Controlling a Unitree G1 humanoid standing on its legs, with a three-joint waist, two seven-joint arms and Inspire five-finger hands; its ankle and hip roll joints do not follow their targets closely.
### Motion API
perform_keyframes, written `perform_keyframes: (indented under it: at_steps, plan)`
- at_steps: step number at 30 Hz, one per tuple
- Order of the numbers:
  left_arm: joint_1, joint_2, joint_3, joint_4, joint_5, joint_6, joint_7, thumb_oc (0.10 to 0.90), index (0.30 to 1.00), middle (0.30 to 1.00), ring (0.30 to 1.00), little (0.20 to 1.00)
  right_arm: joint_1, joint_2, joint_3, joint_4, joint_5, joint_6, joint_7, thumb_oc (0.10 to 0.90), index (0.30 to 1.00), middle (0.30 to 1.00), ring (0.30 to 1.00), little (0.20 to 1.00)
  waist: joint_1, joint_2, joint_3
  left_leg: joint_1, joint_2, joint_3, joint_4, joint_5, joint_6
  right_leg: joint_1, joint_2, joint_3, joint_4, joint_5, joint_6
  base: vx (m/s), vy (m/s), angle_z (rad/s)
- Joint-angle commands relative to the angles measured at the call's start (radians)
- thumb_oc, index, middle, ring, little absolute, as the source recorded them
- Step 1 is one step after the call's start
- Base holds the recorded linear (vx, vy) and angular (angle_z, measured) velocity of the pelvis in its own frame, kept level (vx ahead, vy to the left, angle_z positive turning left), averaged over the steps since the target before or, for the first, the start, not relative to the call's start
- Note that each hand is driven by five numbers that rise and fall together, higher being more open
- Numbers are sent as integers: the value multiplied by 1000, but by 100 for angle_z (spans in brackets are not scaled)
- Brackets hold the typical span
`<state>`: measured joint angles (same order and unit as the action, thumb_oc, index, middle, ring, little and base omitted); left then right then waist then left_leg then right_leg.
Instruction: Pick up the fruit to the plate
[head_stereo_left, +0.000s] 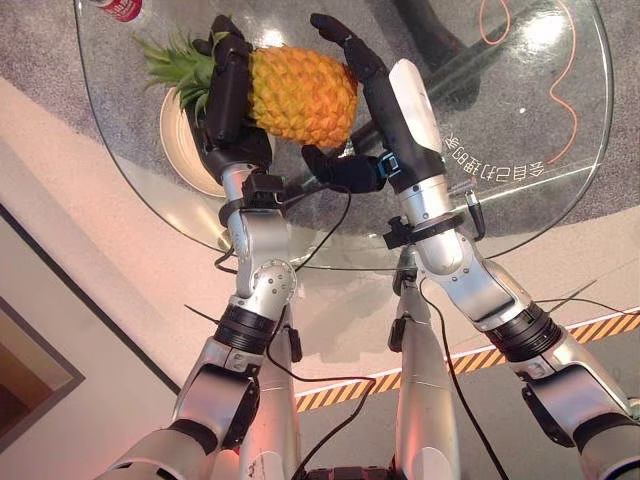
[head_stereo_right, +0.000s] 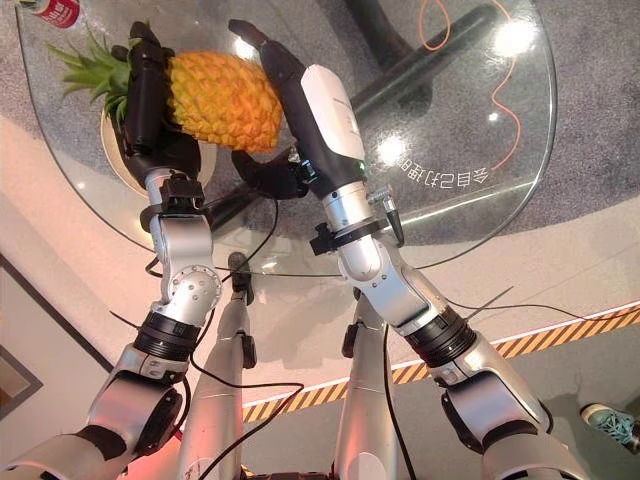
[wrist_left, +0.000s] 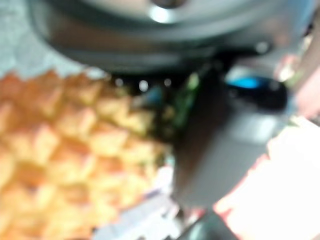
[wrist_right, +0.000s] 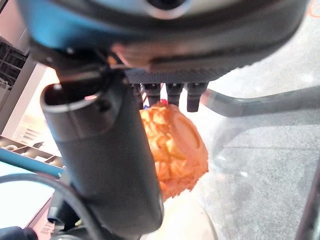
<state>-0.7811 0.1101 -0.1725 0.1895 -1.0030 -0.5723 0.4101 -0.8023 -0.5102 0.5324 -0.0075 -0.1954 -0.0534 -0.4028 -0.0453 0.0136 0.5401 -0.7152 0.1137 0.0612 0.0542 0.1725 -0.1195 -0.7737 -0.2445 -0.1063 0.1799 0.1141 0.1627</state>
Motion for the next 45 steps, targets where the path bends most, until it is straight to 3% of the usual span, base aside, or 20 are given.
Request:
perform_keyframes:
  at_steps: [1,14,24,45]
  plan:
    - [-25,70,107,-140,96,-147,-6,100,300,300,300,200,-54,-15,-169,-92,-39,-46,-156,800,900,900,900,900,6,-26,-20,-14,-24,-1,43,-43,2,29,30,-22,-50,36,3,0,0,0]
    - [-22,70,139,-149,76,-200,8,100,300,300,300,200,-33,-17,-198,-71,-60,-36,-181,800,900,900,900,900,5,-24,-20,2,-20,9,26,-40,1,43,28,-23,-62,37,4,0,0,0]
    - [-17,48,138,-169,-41,-199,-67,100,300,300,300,200,-31,-9,-201,-74,-63,-34,-171,800,900,900,900,900,3,-28,-20,-1,-20,8,24,-40,1,41,29,-23,-63,37,4,0,0,0]
    - [-6,46,155,-194,-81,-238,-113,100,300,300,300,200,2,-9,-209,-36,-36,-16,-202,800,900,900,900,900,4,-27,-20,-3,-22,4,32,-43,1,40,30,-20,-56,32,0,0,0,0]
